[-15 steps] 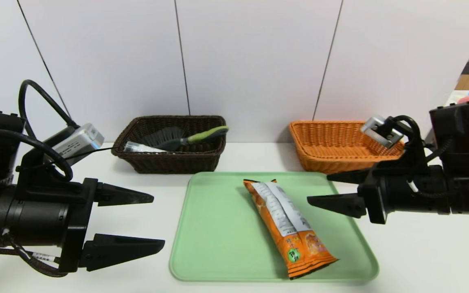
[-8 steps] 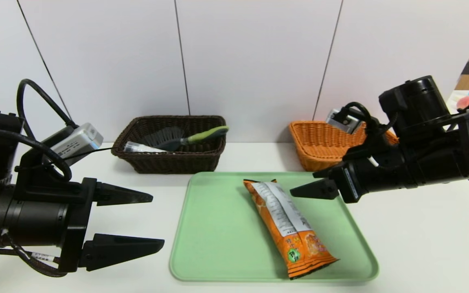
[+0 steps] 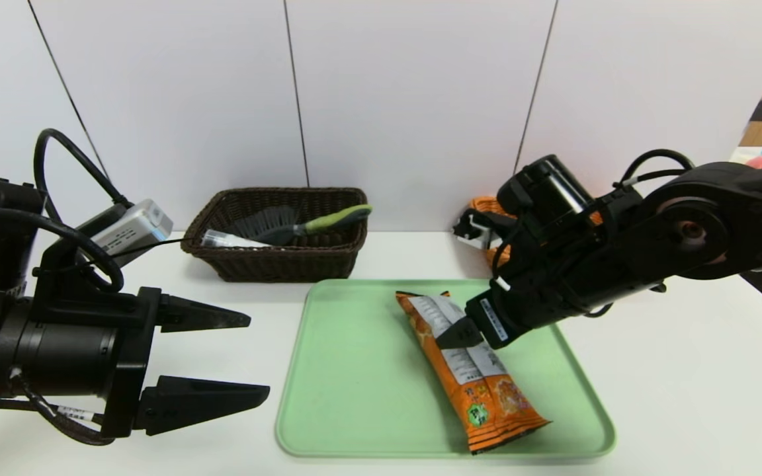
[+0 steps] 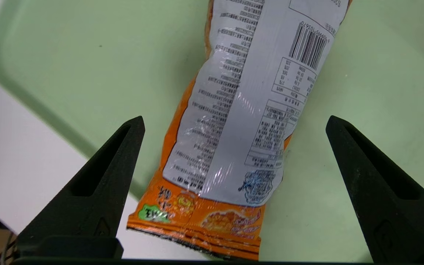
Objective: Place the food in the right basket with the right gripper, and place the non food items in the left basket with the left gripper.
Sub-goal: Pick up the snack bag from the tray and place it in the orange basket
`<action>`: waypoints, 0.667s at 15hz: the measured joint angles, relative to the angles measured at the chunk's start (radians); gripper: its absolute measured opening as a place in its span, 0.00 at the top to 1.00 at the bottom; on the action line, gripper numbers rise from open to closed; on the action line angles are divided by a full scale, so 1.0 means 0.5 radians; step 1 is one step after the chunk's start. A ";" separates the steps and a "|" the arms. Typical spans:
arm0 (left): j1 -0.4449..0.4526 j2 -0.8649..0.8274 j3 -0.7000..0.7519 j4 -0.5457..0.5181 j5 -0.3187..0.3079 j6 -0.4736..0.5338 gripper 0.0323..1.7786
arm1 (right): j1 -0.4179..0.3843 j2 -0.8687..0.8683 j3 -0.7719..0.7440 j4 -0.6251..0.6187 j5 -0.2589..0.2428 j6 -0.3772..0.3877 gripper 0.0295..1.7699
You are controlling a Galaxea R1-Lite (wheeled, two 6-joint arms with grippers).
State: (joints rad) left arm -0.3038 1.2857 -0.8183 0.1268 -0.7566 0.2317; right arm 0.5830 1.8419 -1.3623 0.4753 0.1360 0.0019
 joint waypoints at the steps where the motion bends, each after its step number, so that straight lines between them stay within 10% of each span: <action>1: 0.000 0.000 -0.003 -0.002 0.000 -0.001 0.05 | 0.016 0.030 -0.006 0.004 -0.057 0.001 0.04; 10: 0.000 0.000 0.001 -0.002 -0.002 0.019 0.05 | 0.089 0.185 -0.017 0.001 -0.147 0.006 0.04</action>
State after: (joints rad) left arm -0.3038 1.2857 -0.8179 0.1260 -0.7577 0.2413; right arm 0.6272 1.9343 -1.3706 0.4757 0.0626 0.0047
